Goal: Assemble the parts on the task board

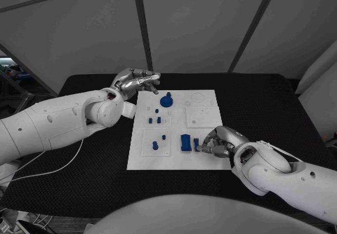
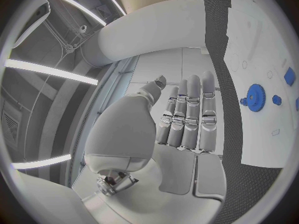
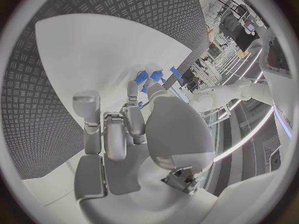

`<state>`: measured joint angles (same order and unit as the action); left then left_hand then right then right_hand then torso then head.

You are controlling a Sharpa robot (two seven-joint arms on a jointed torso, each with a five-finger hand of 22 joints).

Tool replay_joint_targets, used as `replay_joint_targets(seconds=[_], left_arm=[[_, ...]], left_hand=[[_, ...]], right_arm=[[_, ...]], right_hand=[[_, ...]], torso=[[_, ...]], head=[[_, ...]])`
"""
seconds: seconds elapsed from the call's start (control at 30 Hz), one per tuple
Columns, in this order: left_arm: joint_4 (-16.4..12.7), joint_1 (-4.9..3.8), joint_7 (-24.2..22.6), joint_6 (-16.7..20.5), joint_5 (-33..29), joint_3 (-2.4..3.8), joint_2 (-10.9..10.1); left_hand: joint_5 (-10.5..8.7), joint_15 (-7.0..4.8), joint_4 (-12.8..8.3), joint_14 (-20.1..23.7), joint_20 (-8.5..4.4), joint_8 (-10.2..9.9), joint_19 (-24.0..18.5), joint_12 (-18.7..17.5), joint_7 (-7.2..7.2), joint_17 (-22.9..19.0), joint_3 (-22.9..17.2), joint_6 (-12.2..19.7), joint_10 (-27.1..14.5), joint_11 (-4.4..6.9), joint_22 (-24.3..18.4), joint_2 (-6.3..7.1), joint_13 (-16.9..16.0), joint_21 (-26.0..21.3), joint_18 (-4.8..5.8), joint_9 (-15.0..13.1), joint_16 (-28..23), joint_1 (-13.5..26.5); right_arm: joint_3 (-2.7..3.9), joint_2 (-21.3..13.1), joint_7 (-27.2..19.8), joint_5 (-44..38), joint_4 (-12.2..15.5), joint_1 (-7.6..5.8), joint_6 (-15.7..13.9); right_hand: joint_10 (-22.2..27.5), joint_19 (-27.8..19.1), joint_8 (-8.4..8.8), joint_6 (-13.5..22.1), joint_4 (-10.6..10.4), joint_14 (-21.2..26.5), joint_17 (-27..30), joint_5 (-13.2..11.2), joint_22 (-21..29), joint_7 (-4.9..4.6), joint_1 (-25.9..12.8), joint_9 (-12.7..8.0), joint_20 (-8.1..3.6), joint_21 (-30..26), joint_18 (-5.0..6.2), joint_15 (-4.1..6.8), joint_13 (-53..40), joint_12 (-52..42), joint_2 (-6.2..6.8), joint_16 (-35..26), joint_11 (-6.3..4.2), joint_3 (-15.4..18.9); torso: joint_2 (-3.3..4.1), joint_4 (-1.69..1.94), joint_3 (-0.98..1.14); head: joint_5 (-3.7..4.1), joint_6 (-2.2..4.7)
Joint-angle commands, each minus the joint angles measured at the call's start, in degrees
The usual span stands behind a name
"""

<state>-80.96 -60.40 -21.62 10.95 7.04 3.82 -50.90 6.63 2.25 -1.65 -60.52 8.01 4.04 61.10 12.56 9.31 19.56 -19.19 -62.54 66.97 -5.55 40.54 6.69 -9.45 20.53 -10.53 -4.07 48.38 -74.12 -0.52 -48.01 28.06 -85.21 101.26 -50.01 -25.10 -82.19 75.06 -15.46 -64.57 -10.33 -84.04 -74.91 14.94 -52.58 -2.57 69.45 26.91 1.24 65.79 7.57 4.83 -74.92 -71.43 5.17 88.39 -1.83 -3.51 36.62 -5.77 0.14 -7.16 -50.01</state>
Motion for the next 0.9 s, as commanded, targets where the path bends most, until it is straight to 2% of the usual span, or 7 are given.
replay_joint_targets(seconds=[0.03, 0.4, 0.53, 0.73, 0.9], left_arm=[[-0.04, -0.08, -0.33, -0.64, -0.13, 0.06, 0.05], [-0.12, -0.08, -0.32, -0.61, -0.13, 0.06, -0.14], [-0.16, -0.08, -0.30, -0.61, -0.13, 0.06, -0.19], [-0.20, -0.08, -0.28, -0.65, -0.13, 0.06, -0.20], [-0.22, -0.08, -0.26, -0.68, -0.13, 0.06, -0.17]], left_hand=[[0.02, -0.09, 0.45, 0.43, 0.23, 0.05, 0.18, -0.05, -0.04, -0.06, -0.02, 0.53, -0.55, -0.02, -0.08, -0.73, -0.09, -0.38, 0.13, -0.07, -0.25, -0.05], [0.02, -0.09, 0.45, 0.43, 0.23, 0.05, 0.18, -0.05, -0.04, -0.06, -0.02, 0.53, -0.55, -0.02, -0.08, -0.73, -0.09, -0.38, 0.13, -0.07, -0.25, -0.05], [0.04, -0.11, 0.44, 0.45, 0.22, 0.07, 0.22, -0.03, -0.07, -0.06, -0.08, 0.52, -0.57, 0.00, -0.14, -0.86, -0.10, -0.44, 0.12, -0.07, -0.25, -0.17], [0.04, -0.11, 0.44, 0.45, 0.22, 0.07, 0.22, -0.03, -0.07, -0.06, -0.08, 0.52, -0.57, 0.00, -0.14, -0.86, -0.10, -0.44, 0.12, -0.07, -0.25, -0.17], [0.04, -0.11, 0.44, 0.45, 0.22, 0.07, 0.22, -0.03, -0.07, -0.06, -0.08, 0.52, -0.57, 0.00, -0.14, -0.86, -0.10, -0.44, 0.12, -0.07, -0.25, -0.17]], right_arm=[[0.00, 0.45, 0.34, -0.26, -0.38, -0.04, 0.48], [0.00, 1.20, 1.00, -0.72, -0.99, -0.04, 1.72], [0.00, 1.29, 1.26, -0.91, -1.37, -0.04, 1.71], [0.02, 1.56, 1.23, -1.33, -2.60, -0.05, 1.00], [0.04, 2.38, 0.65, -1.61, -4.14, -0.06, 1.16]], right_hand=[[-0.01, -0.05, -0.30, -0.11, 0.33, -5.29, -12.34, -0.21, -0.02, 0.19, 0.47, -0.02, 0.03, -0.34, -0.49, 0.30, -1.08, -0.33, -0.01, 0.07, 0.12, -0.02], [-0.11, -0.01, -0.34, -0.22, 0.55, -5.29, -12.33, -0.36, -0.11, 0.27, 0.92, -0.02, 0.02, -0.28, -0.50, 0.33, -1.25, -0.54, -0.24, 0.06, 0.07, 0.18], [-0.14, 0.00, -0.37, -0.29, 0.76, -5.30, -12.36, -0.55, -0.13, 0.31, 1.28, -0.02, 0.00, -0.27, -0.50, 0.36, -1.29, -0.58, -0.34, 0.08, 0.04, 0.34], [-0.28, 0.10, -0.42, -0.39, 0.75, -5.33, -12.48, -0.64, -0.34, 0.33, 1.38, -0.01, -0.02, -0.13, -0.54, 0.38, -1.52, -0.88, -0.62, 0.15, 0.02, 0.40], [-0.46, 0.21, -0.52, -0.57, 1.01, -5.38, -12.67, -0.98, -0.57, 0.47, 1.94, 0.01, -0.06, 0.03, -0.58, 0.45, -1.78, -1.22, -1.01, 0.25, -0.09, 0.61]], torso=[[-0.05, 0.01, -0.03], [-0.03, -0.08, 0.01], [-0.07, -0.13, -0.05], [-0.01, -0.01, 0.05], [-0.04, 0.11, 0.01]], head=[[-0.16, 0.01], [-0.42, 0.01], [-0.29, 0.01], [-0.39, 0.01], [-0.46, 0.01]])
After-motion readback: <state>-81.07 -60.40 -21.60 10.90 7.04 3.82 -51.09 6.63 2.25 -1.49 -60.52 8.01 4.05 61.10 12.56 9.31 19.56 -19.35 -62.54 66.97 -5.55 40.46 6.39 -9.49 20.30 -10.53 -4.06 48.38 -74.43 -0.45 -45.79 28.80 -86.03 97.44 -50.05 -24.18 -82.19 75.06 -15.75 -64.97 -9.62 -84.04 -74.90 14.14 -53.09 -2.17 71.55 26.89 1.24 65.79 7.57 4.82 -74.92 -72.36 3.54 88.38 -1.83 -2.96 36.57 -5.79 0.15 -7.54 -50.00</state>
